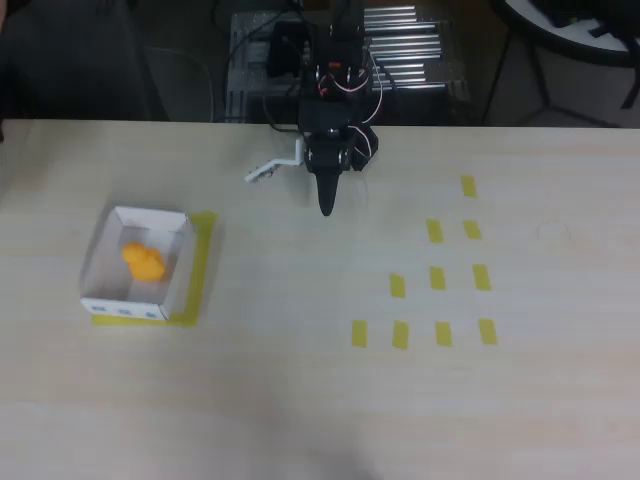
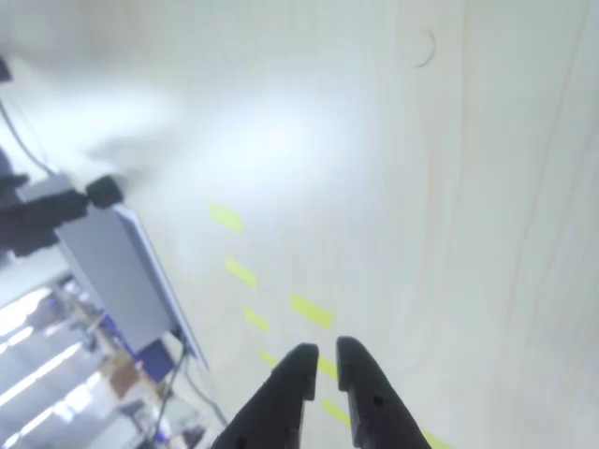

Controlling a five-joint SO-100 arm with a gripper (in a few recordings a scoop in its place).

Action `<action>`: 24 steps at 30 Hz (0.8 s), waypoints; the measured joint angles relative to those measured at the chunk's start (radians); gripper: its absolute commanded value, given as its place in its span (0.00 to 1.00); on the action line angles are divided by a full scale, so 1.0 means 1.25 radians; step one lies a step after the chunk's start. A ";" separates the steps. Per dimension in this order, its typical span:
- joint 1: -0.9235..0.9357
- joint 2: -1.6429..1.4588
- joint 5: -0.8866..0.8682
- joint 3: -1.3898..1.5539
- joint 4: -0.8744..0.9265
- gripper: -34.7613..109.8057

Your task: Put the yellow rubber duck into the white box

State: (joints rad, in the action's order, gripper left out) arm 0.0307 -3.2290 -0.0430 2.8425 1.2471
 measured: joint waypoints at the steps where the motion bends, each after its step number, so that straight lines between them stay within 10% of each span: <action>1: -0.002 -0.021 0.000 0.028 -0.004 0.24; 24: 0.000 -0.044 -0.029 0.130 -0.012 0.24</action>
